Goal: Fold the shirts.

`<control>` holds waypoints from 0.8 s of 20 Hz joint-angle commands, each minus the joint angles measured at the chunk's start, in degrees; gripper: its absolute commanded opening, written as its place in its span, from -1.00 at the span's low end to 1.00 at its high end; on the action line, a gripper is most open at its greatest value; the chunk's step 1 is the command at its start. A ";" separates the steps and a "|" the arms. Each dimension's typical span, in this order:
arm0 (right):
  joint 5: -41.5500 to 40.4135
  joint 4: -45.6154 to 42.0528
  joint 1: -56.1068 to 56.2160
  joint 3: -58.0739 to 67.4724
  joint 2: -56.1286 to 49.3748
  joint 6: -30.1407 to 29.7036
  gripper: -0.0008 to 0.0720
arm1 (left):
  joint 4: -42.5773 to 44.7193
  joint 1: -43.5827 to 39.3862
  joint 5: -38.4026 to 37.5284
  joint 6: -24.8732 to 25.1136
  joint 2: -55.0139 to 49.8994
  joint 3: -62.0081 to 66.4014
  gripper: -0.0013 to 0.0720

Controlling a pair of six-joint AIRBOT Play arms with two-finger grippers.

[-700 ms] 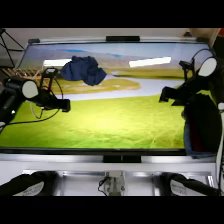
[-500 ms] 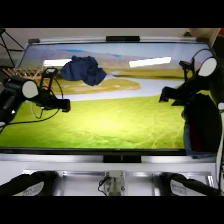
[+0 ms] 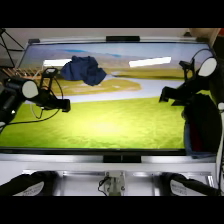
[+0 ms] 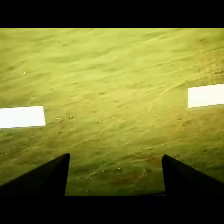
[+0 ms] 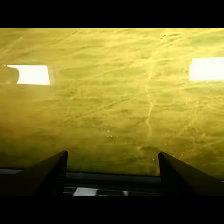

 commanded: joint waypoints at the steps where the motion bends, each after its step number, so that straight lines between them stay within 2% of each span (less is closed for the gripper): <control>1: -0.26 0.22 0.02 -0.02 -0.02 0.76 0.86 | 0.00 -0.04 0.02 -0.15 0.02 -0.02 0.85; 3: -0.37 0.33 0.04 -0.02 -0.02 1.29 0.86 | -2.29 -0.04 4.42 -3.06 -0.26 -0.02 0.85; 5: -0.42 0.96 0.02 -0.02 -0.02 1.27 0.86 | -6.75 -0.07 10.86 -3.78 -0.94 -0.02 0.85; 7: -2.73 1.16 0.02 -0.02 -0.02 0.83 0.86 | -7.28 0.15 20.81 -3.67 -2.38 0.02 0.85; 9: -5.81 1.16 0.02 -0.02 -0.02 0.90 0.86 | -7.54 2.80 27.30 -8.79 -7.72 3.61 0.84; 12: -7.26 1.20 0.04 -0.04 -0.02 0.81 0.86 | -12.26 9.03 26.86 -9.60 -23.02 18.45 0.85; 16: -6.84 1.40 0.04 -0.04 -0.02 0.13 0.86 | -25.31 14.78 26.53 -9.62 -44.04 38.60 0.85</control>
